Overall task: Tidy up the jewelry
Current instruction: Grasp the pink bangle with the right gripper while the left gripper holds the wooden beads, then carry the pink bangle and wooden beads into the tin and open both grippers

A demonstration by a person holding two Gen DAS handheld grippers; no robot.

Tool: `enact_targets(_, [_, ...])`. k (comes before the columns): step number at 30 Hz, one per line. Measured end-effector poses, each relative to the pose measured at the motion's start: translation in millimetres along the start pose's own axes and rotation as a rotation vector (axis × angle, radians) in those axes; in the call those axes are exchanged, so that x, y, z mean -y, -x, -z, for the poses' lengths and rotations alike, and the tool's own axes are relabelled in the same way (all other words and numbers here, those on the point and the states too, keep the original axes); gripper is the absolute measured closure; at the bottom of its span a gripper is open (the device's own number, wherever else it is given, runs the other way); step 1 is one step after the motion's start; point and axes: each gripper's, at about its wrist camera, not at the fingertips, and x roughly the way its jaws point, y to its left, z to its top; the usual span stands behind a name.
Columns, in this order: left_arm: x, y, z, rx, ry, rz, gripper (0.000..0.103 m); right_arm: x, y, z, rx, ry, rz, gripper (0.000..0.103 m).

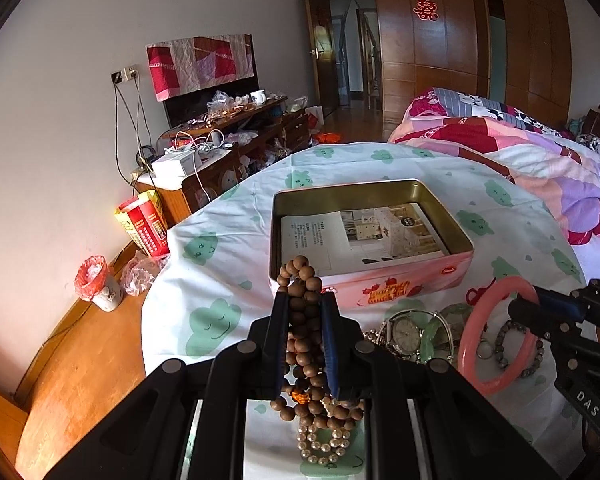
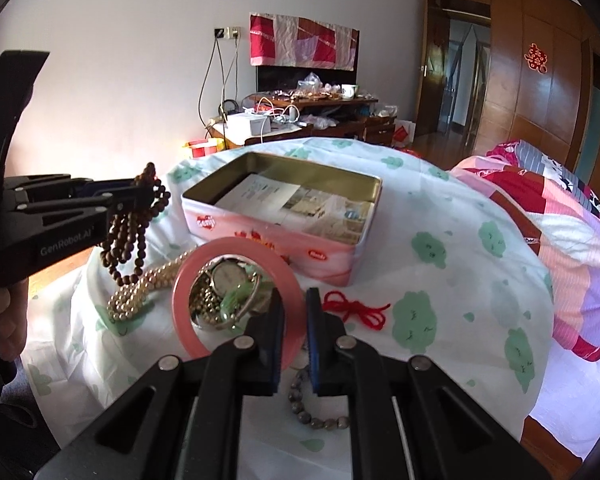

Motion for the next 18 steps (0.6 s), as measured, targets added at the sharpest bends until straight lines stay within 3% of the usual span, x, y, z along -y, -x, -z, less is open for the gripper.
enact_targets(9, [0, 1, -20, 0.013, -0.024, 0.01, 0.088, 17, 3, -17, 0.025, -0.013, 0.004, 0.091])
enact_targets(18, [5, -15, -51, 0.025, -0.068, -0.013, 0.087, 24, -4, -47, 0.049, 0.025, 0.066, 0.091])
